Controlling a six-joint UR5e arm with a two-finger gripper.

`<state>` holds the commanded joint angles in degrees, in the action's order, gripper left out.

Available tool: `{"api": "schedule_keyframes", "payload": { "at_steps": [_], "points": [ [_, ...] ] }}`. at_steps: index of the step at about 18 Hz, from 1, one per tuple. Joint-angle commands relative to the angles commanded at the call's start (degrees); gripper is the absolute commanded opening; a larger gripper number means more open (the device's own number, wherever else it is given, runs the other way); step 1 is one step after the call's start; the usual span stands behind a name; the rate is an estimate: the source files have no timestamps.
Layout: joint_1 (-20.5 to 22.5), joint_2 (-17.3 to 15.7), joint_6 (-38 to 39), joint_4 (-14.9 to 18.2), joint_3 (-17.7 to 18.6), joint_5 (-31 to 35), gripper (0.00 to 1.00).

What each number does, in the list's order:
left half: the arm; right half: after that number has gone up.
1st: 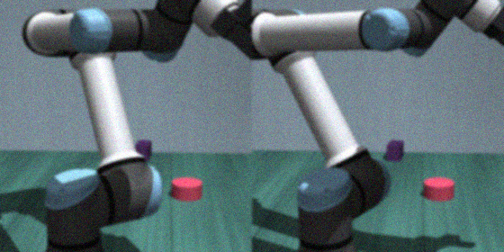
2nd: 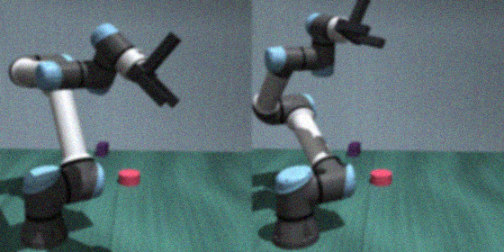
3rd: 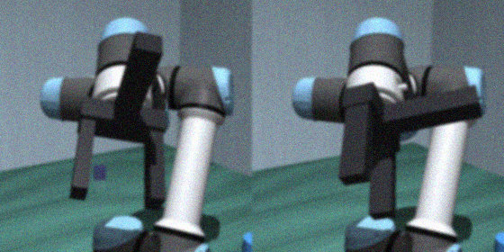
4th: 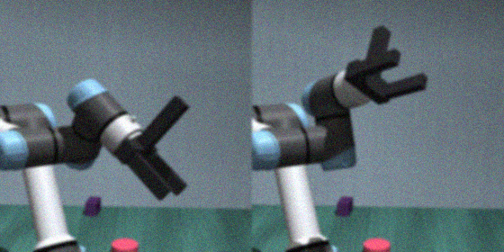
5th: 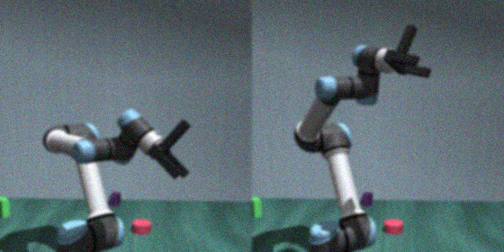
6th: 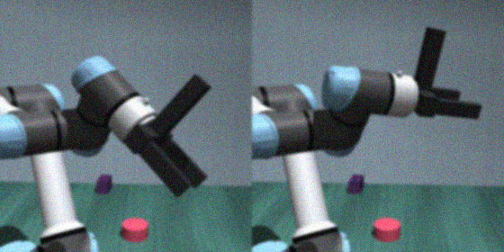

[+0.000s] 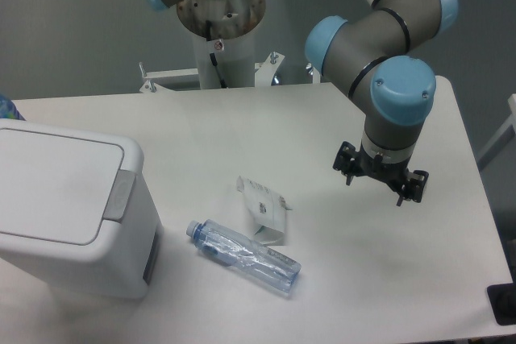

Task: Open the trash can

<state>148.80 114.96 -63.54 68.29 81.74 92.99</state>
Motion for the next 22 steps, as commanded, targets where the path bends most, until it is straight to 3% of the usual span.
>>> {"api": "schedule_keyframes", "payload": {
  "at_steps": [22],
  "points": [
    [-1.3, 0.7, 4.7, 0.1, -3.4, -3.9, 1.00]
  ]
}}
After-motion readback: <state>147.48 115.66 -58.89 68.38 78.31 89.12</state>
